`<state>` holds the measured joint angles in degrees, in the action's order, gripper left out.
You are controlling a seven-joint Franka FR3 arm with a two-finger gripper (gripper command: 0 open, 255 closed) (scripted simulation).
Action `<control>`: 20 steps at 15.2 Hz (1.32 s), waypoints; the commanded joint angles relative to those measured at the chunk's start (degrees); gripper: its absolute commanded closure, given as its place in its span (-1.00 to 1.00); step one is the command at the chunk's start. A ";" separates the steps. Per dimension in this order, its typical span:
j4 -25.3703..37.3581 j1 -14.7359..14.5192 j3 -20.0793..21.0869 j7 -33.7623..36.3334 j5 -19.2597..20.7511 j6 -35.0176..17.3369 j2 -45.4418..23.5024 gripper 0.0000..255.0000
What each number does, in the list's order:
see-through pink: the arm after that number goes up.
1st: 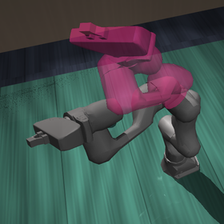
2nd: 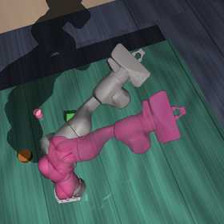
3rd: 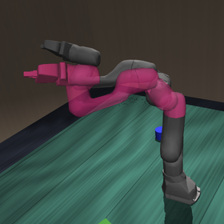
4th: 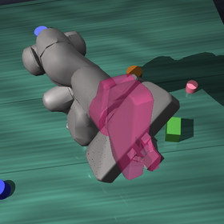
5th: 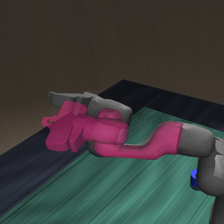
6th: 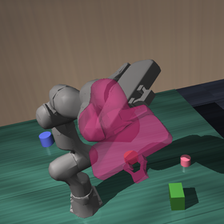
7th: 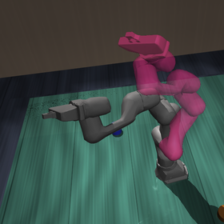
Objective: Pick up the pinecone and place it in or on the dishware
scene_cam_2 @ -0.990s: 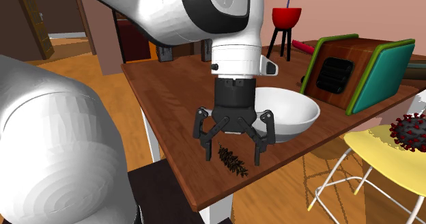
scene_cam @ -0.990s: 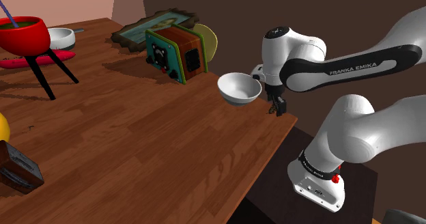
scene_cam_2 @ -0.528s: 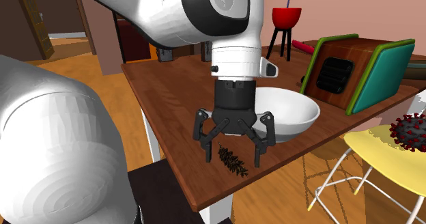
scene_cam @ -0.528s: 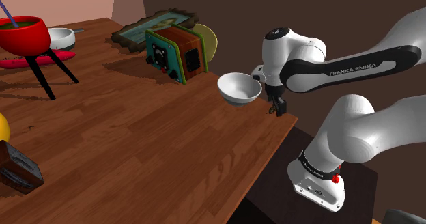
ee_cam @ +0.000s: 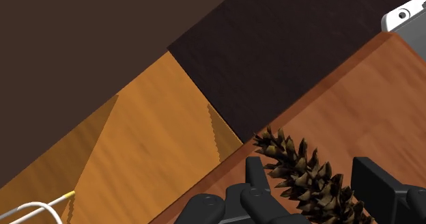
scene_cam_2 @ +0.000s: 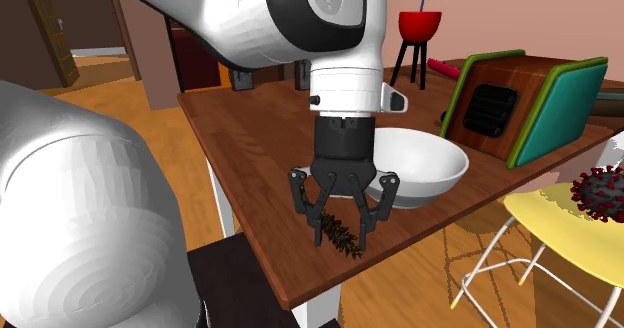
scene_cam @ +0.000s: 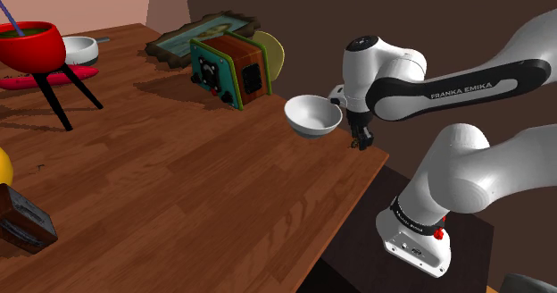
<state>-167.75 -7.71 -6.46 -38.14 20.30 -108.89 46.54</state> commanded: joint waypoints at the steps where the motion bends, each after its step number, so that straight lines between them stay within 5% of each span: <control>1: -0.12 0.00 -0.03 0.05 0.04 -0.26 -0.14 1.00; 20: 11.30 -0.80 1.85 -3.64 -2.66 15.76 4.84 1.00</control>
<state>-156.97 -8.54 -4.63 -41.58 17.66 -93.77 51.25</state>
